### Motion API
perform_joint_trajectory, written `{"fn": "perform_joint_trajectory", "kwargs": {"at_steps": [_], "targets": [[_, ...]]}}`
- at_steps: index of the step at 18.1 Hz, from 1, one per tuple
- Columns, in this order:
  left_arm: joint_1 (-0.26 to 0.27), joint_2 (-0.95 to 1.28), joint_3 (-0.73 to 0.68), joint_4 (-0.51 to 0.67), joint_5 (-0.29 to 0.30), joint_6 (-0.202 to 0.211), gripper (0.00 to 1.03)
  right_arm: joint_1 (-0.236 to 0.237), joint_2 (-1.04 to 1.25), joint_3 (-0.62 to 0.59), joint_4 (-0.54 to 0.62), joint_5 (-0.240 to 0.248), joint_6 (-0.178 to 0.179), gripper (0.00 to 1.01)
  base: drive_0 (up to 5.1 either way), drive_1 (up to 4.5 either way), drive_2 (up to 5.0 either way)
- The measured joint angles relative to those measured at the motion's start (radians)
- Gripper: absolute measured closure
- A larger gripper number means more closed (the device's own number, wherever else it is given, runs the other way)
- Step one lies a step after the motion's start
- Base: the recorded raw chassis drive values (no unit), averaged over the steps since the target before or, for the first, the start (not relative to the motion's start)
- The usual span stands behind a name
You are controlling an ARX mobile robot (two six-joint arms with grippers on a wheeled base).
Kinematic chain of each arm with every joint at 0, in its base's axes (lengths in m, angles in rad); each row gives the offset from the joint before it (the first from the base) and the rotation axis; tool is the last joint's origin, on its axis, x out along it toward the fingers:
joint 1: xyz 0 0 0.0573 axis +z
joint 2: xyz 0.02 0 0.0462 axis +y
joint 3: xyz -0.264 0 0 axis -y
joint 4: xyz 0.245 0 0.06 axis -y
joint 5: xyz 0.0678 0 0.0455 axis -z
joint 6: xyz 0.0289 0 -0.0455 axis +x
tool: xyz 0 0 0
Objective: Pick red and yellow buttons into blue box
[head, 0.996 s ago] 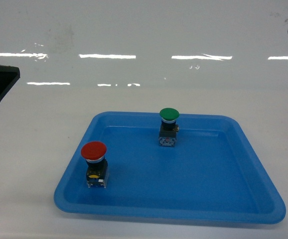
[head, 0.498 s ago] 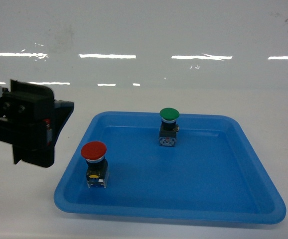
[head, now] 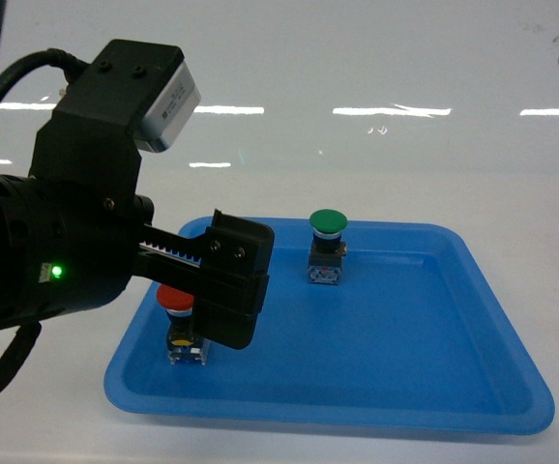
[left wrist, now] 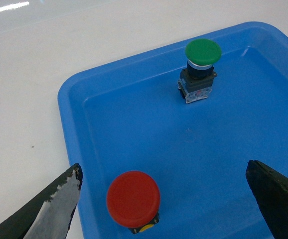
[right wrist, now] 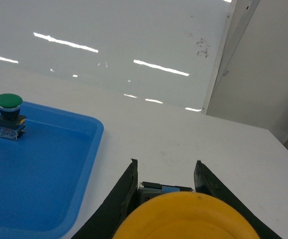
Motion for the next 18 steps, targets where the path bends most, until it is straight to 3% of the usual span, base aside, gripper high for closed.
{"fn": "perform_joint_trajectory", "kwargs": {"at_steps": [8,10,18], "targets": [[0.008,0.144,0.013,0.027,0.035,-0.032,0.05,0.0,0.0,0.0,0.0,0.0,0.0,0.72,0.0,0.0,0.0],[0.028,0.177,0.029,0.027,0.075,-0.054,0.05,0.0,0.0,0.0,0.0,0.0,0.0,0.72,0.0,0.0,0.0],[0.1,0.261,0.083,0.052,0.086,-0.067,0.05,0.0,0.0,0.0,0.0,0.0,0.0,0.72,0.0,0.0,0.0]]}}
